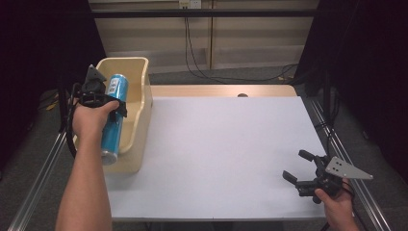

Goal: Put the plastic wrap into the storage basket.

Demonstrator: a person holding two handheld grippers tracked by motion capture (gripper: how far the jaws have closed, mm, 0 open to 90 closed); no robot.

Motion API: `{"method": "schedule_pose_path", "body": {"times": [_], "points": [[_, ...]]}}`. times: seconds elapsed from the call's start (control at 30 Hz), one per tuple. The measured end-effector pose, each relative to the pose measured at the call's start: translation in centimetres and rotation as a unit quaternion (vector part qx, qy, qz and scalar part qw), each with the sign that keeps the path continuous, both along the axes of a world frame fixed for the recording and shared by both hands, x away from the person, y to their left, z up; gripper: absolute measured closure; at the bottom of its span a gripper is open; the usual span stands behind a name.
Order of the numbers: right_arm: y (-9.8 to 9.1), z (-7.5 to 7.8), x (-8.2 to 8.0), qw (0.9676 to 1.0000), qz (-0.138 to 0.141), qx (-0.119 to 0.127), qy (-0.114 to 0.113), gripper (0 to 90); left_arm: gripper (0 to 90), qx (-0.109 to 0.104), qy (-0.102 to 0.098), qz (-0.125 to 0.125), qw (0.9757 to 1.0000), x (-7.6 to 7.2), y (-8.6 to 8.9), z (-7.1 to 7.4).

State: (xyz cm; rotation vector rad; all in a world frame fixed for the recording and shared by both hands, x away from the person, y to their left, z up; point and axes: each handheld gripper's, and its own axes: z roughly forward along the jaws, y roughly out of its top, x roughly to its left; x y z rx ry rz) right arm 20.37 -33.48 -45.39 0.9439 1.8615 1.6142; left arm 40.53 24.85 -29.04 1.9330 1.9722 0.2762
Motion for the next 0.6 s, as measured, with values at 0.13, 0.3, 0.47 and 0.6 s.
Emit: {"method": "schedule_pose_path", "body": {"times": [0.13, 0.3, 0.47, 0.6], "points": [[-0.05, 0.02, -0.05, 1.0, -0.001, 0.001, 0.0, 1.1, 31.5, 0.003, -0.001, -0.003, 1.0, -0.06, -0.15, -0.1], [0.01, 0.02, -0.05, 1.0, 0.001, 0.001, 0.0, 1.1, 31.5, 0.003, 0.004, -0.007, 1.0, -0.1, -0.17, -0.05], [0.01, -0.01, -0.01, 1.0, 0.0, 0.0, 0.0, 1.2, 31.4, 0.01, 0.013, -0.013, 0.9998, -0.07, -0.1, -0.05], [0.08, -0.03, 0.02, 1.0, 0.002, -0.001, 0.001, 1.1, 31.4, 0.007, 0.013, -0.012, 0.9998, -0.06, -0.12, -0.04]]}}
